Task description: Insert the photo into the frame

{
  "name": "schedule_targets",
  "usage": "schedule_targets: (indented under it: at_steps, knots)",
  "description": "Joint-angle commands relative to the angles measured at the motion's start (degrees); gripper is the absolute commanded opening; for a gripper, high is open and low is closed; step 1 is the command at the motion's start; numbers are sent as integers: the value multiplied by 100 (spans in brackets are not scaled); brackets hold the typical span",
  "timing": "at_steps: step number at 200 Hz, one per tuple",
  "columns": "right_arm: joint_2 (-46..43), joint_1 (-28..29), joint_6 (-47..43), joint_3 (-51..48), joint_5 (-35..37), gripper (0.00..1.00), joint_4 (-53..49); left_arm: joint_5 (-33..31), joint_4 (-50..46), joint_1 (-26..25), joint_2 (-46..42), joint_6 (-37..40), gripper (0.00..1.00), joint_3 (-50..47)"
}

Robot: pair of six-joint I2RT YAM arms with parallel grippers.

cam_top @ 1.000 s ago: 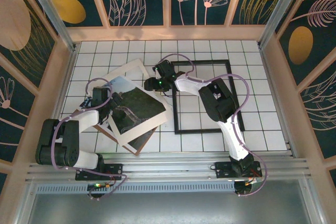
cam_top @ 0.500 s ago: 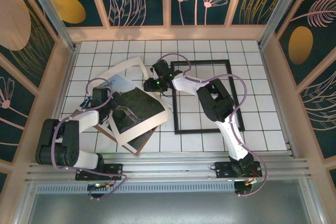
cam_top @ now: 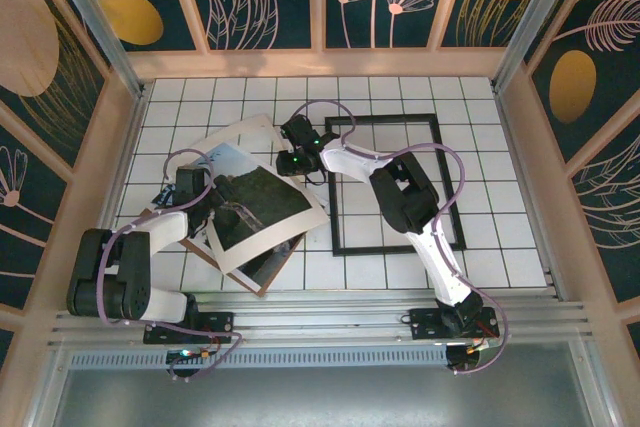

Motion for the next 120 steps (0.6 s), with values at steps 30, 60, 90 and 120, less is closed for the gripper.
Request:
schedule_targets:
  at_steps: [30, 60, 90, 120]
  knots:
    - [84, -8, -49, 211, 60, 30, -181, -162, -199, 5, -312, -5, 98, -64]
    - [61, -44, -66, 279, 48, 29, -223, -424, -318, 5, -492, -8, 98, -45]
    - [58, -118, -43, 226, -36, 27, -201, -806, -447, 5, -755, -15, 99, -81]
    - [-107, -260, 127, -67, -371, 27, 122, -941, -498, 14, -930, -79, 99, -126]
